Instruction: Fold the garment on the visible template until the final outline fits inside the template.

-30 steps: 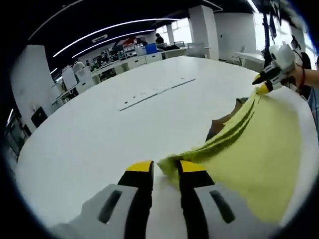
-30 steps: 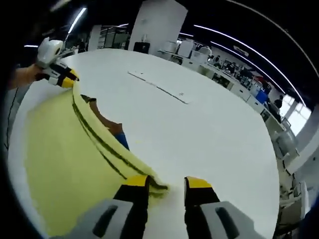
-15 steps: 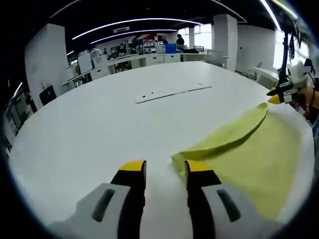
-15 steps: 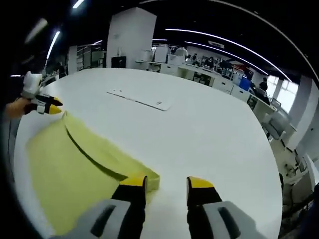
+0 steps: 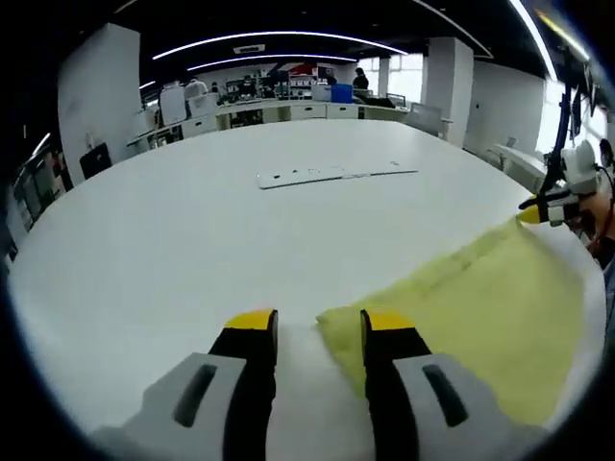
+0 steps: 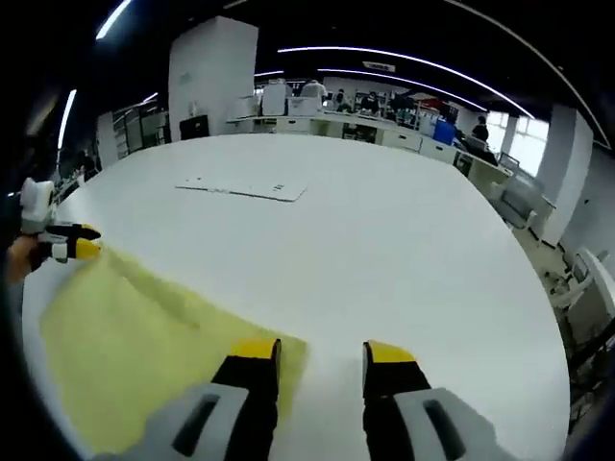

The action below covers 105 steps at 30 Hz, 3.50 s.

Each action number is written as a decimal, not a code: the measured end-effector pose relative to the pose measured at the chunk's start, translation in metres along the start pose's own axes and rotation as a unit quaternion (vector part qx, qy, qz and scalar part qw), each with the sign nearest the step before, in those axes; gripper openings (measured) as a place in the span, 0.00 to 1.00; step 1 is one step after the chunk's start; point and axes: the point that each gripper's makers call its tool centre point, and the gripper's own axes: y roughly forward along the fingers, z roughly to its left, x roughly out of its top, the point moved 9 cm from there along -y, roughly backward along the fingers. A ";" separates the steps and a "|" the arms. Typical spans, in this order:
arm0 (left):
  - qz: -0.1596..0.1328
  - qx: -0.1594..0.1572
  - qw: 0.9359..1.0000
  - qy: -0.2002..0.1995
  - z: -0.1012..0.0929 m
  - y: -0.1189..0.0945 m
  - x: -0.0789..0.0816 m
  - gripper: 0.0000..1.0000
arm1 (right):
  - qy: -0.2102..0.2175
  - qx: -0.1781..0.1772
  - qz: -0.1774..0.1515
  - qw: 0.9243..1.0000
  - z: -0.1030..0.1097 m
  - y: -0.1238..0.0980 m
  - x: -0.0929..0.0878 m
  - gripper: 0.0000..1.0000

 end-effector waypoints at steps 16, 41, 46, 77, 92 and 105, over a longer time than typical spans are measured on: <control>-0.035 -0.090 0.995 -0.009 -0.007 -0.054 -0.016 0.60 | 0.019 0.137 -0.001 0.990 0.018 -0.052 -0.002 0.61; -0.010 -0.151 0.988 0.016 -0.022 -0.129 -0.074 0.52 | -0.059 0.223 0.036 0.972 0.037 -0.131 -0.072 0.59; -0.005 -0.167 0.986 0.003 -0.029 -0.138 -0.084 0.38 | -0.063 0.218 0.040 0.973 0.035 -0.137 -0.086 0.50; 0.019 -0.190 0.981 -0.037 -0.048 -0.139 -0.112 0.08 | -0.071 0.190 0.053 0.978 0.034 -0.136 -0.122 0.08; 0.019 -0.200 0.979 -0.013 -0.051 -0.139 -0.112 0.03 | -0.086 0.197 0.043 0.976 0.034 -0.136 -0.121 0.00; 0.029 -0.185 0.982 0.016 -0.045 -0.141 -0.111 0.00 | -0.084 0.193 0.039 0.977 0.029 -0.140 -0.118 0.00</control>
